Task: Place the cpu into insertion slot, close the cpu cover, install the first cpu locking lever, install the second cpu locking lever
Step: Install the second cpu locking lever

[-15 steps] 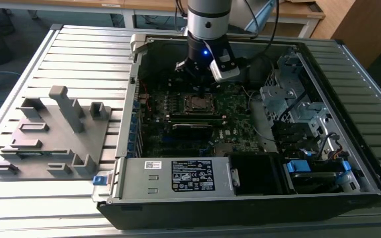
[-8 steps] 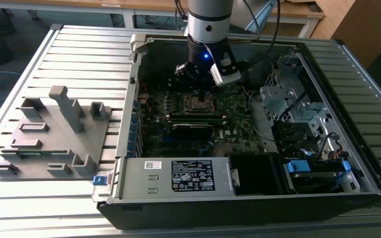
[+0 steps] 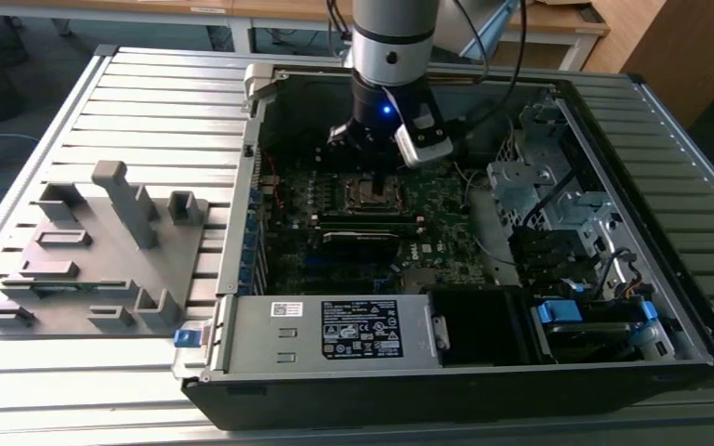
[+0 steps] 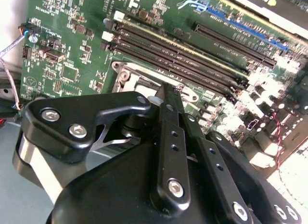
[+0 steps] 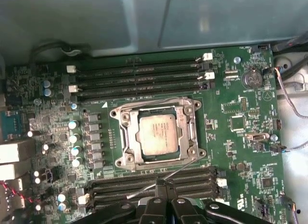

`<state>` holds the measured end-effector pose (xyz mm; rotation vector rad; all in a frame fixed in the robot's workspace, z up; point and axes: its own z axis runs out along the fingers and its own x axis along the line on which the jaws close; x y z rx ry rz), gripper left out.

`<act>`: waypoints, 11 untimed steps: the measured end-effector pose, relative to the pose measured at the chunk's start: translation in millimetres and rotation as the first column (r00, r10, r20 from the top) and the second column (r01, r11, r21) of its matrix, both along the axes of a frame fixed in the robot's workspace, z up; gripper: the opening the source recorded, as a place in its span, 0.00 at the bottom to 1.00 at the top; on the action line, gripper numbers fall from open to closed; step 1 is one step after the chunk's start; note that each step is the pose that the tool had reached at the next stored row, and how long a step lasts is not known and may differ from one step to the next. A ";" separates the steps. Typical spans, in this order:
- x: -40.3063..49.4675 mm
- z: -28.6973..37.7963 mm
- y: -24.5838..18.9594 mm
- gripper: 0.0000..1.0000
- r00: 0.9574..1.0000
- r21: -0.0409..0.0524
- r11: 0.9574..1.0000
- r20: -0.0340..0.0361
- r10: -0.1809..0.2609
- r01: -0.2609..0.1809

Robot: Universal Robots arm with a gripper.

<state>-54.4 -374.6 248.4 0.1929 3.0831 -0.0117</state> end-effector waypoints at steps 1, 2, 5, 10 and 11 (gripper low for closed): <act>-0.1 -0.1 -1.3 0.10 1.000 0.000 1.000 0.000 0.000 0.000; -0.1 -0.2 -2.7 0.10 1.000 0.000 1.000 0.000 0.000 0.000; -2.0 -0.7 -5.3 0.10 1.000 0.000 1.000 0.002 0.000 0.000; -8.6 -2.7 -6.2 0.10 1.000 0.000 1.000 0.004 0.000 0.000; -9.4 -3.2 -6.3 0.10 1.000 0.000 1.000 0.004 0.000 0.000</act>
